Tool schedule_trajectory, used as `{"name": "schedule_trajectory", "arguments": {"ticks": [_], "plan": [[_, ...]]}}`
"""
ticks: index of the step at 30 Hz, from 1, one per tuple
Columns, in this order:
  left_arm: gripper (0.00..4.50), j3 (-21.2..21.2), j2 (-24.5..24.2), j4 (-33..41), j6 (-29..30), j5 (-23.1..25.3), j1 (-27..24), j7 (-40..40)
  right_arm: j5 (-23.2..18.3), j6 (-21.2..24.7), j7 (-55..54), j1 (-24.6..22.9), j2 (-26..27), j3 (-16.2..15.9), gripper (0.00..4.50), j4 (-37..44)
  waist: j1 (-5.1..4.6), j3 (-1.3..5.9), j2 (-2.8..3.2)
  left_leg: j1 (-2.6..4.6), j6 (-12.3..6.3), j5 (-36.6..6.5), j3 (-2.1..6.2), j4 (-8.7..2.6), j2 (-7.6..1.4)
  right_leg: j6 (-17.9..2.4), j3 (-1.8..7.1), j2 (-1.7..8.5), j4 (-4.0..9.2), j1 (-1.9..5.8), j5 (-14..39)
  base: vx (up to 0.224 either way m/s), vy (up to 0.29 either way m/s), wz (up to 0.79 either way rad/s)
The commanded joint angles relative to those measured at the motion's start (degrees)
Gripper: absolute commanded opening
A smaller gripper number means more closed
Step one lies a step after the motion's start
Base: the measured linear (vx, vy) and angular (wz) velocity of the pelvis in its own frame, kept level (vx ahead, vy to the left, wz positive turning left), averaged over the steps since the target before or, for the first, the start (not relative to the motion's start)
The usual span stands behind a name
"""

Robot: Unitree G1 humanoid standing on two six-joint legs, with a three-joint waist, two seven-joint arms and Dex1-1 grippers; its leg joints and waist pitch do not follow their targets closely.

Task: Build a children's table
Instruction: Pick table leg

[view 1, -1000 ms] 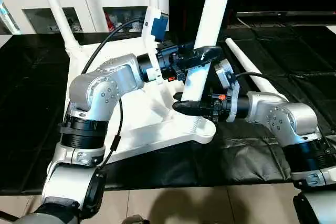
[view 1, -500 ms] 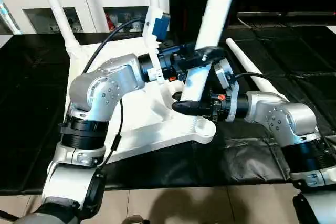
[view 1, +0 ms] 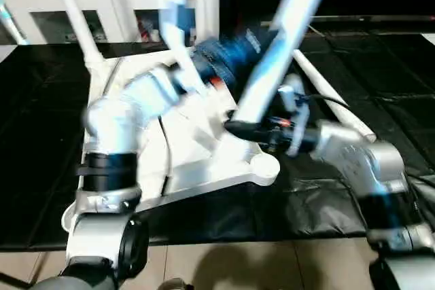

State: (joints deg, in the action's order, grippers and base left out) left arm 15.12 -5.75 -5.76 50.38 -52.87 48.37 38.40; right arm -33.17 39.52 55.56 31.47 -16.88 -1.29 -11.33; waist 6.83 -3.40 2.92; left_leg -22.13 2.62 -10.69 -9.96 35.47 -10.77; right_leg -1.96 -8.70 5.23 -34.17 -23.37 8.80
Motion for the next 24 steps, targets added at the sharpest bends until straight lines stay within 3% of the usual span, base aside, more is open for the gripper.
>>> {"name": "schedule_trajectory", "arguments": {"ticks": [1, 2, 3, 4, 5, 6, 7, 9, 11, 12, 16, 17, 18, 20, 24], "plan": [[3.13, 0.86, -0.08, -1.04, 0.85, -1.65, 1.02, -0.96, -0.8, -1.69, -2.07, 0.31, 0.93, 1.74, 1.94, 1.95, 0.16, 5.14, -0.7, 0.71, -2.86, -5.69, 1.0, -3.45, -2.46, -7.24, 3.62, 4.04, 4.06, 3.87, 14.73, 0.0, 0.0, 0.0], [3.13, 1.4, -0.59, -1.29, 0.85, -1.45, 0.71, -1.08, -0.63, -2.88, -4.36, -0.38, 1.8, 2.83, 1.93, 2.7, 0.1, 5.07, -0.11, 0.73, -2.57, -6.22, 1.04, -3.49, -2.44, -6.86, 3.61, 4.05, 4.22, 3.77, 15.57, 0.0, 0.0, 0.0], [3.13, 1.35, -1.13, -1.28, 0.74, -0.41, 0.4, -1.18, -0.42, -3.27, -5.49, -0.8, 2.03, 3.17, 1.93, 3.16, 0.0, 5.07, -0.36, 0.88, -2.18, -6.61, 1.1, -3.63, -2.49, -6.32, 3.58, 4.02, 4.29, 3.76, 16.2, 0.0, 0.0, 0.0], [3.13, 1.35, -1.13, -1.28, 0.74, -0.41, 0.4, -1.18, -0.42, -3.27, -5.49, -0.8, 2.03, 3.17, 1.93, 3.16, 0.01, 5.1, -0.35, 0.91, -2.08, -6.65, 1.15, -3.65, -2.5, -6.21, 3.56, 3.99, 4.23, 3.8, 16.18, 0.0, 0.0, 0.0], [3.13, -1.0, -3.71, -0.49, -0.59, 3.77, -1.02, 0.21, 0.83, -4.28, -7.65, -2.0, 2.18, 3.5, 1.93, 4.32, -0.07, 5.05, -0.13, 0.98, -1.94, -6.73, 1.23, -3.75, -2.61, -5.9, 3.6, 3.91, 4.27, 3.76, 15.84, 0.0, 0.0, 0.0], [3.13, -1.59, -4.28, -0.32, -0.9, 4.61, -1.34, 0.6, 1.05, -4.44, -7.98, -2.22, 2.2, 3.55, 1.93, 4.51, -0.2, 4.99, -0.1, 1.05, -1.74, -7.08, 1.3, -3.89, -2.62, -5.12, 3.66, 3.88, 4.27, 3.69, 16.26, 0.0, 0.0, 0.0], [3.13, -4.73, -7.09, 0.46, -2.36, 8.29, -2.83, 2.52, 2.32, -5.42, -9.38, -3.24, 2.19, 3.58, 1.93, 5.38, -0.27, 4.93, -0.31, 1.04, -1.75, -7.15, 1.33, -3.97, -2.57, -4.54, 3.7, 3.89, 4.46, 3.66, 16.73, 0.0, 0.0, 0.0], [3.13, -7.57, -9.72, 0.98, -3.33, 10.9, -4.19, 4.27, 3.59, -6.63, -10.79, -4.2, 2.33, 3.71, 1.93, 6.02, -0.34, 4.97, 0.01, 1.14, -0.99, -7.27, 1.38, -4.03, -2.58, -4.07, 3.78, 4.1, 4.31, 3.61, 17.17, 0.0, 0.0, 0.0], [3.13, -17.69, -18.18, 3.0, -8.78, 19.49, -9.11, 10.53, 7.17, -10.79, -14.4, -6.82, 2.96, 3.53, 1.93, 6.71, -0.6, 4.89, -0.14, 1.09, -0.48, -8.09, 1.43, -4.31, -2.68, -3.77, 3.85, 4.04, 4.26, 3.55, 18.02, 0.0, 0.0, 0.0], [3.13, -19.8, -19.88, 3.35, -10.27, 21.4, -10.39, 11.93, 8.16, -12.07, -15.51, -7.34, 3.21, 3.46, 1.93, 6.51, -0.94, 4.81, 0.09, 1.27, -0.16, -8.8, 1.3, -4.34, -2.66, -3.51, 3.98, 4.03, 4.22, 3.34, 18.64, 0.0, 0.0, 0.0], [3.13, -24.11, -22.93, 3.16, -13.99, 25.75, -12.86, 14.89, 10.94, -15.05, -18.09, -8.77, 3.43, 2.24, 1.93, 5.85, -1.2, 4.68, 0.37, 1.51, 0.78, -11.0, 1.33, -4.49, -2.71, -4.51, 4.0, 4.13, 4.43, 3.23, 19.06, 0.0, 0.0, 0.0], [3.13, -27.11, -24.55, 2.65, -17.02, 28.92, -13.97, 16.71, 13.35, -17.22, -19.21, -9.98, 3.3, 0.63, 1.93, 5.83, -1.3, 4.65, -0.09, 1.39, 0.84, -11.3, 1.32, -4.56, -2.67, -4.74, 4.03, 4.13, 4.41, 3.4, 18.89, 0.0, 0.0, 0.0], [3.13, -27.11, -24.55, 2.65, -17.02, 28.92, -13.97, 16.71, 13.35, -17.22, -19.21, -9.98, 3.3, 0.63, 1.93, 5.83, -1.37, 4.53, 0.13, 1.32, 0.91, -11.61, 1.3, -4.62, -2.63, -4.62, 4.12, 4.09, 4.29, 3.35, 19.08, 0.0, 0.0, 0.0], [3.13, -32.54, -26.37, 0.23, -22.58, 34.92, -15.53, 18.75, 16.27, -17.41, -19.81, -11.34, 2.43, -2.32, 1.93, 5.4, -1.54, 4.35, 0.07, 1.35, 0.95, -12.86, 1.36, -4.74, -2.5, -4.04, 4.16, 4.17, 4.62, 3.48, 20.79, 0.0, 0.0, 0.0], [3.13, -37.04, -28.18, -2.14, -27.15, 39.36, -16.56, 20.39, 16.88, -18.01, -19.89, -11.86, 3.0, -2.42, 1.93, 5.03, -2.06, 4.41, 0.26, 1.42, 0.77, -14.41, 1.53, -4.83, -2.54, -3.42, 4.08, 4.18, 4.89, 3.46, 22.22, 0.0, 0.0, 0.0]]}}
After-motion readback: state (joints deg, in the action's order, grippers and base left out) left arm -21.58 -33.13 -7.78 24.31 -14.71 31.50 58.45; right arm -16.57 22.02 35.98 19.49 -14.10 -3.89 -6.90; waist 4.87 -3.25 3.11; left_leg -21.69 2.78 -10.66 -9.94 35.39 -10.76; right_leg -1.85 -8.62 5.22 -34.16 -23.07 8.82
